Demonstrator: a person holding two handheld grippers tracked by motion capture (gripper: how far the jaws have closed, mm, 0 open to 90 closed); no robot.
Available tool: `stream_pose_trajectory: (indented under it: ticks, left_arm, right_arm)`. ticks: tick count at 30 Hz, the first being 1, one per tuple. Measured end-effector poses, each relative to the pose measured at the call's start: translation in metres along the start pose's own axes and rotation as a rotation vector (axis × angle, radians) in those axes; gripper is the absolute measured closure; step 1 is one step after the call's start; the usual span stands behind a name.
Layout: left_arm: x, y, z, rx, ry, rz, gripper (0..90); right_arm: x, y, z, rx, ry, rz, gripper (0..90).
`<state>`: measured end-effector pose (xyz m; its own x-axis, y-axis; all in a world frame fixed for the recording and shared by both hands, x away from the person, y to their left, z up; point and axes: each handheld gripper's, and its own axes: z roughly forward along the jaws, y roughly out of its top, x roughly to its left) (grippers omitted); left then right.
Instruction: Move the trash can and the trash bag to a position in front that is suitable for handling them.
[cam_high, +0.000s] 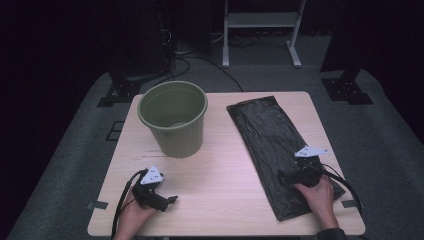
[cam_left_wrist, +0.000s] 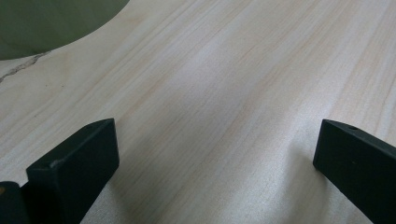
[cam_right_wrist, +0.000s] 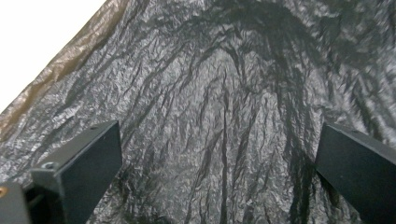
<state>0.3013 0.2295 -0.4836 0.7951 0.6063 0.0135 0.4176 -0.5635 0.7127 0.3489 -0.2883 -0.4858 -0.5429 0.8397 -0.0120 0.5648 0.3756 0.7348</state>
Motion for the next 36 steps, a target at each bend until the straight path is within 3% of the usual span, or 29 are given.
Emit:
stream_pose_trajectory:
  ticks: [2,12,19,29,36]
  left_arm:
    - [0.000,0.000,0.000,0.001,0.008,-0.006,0.0]
    - [0.002,0.002,-0.004,-0.021,0.015,-0.038,0.0]
    - [0.008,0.010,-0.021,-0.079,-0.003,-0.104,0.0]
    - [0.012,0.029,-0.042,-0.118,0.019,-0.118,0.0]
    - [0.013,0.042,-0.055,-0.130,0.022,-0.101,0.0]
  right_arm:
    - [0.000,0.000,0.002,0.024,-0.001,0.000,0.0]
    - [-0.002,0.000,0.003,0.033,0.024,0.007,0.0]
    - [-0.002,0.000,0.003,0.033,0.024,0.007,0.0]
    - [-0.002,0.000,0.003,0.033,0.024,0.007,0.0]
    - [-0.002,0.000,0.003,0.032,0.025,0.007,0.0]
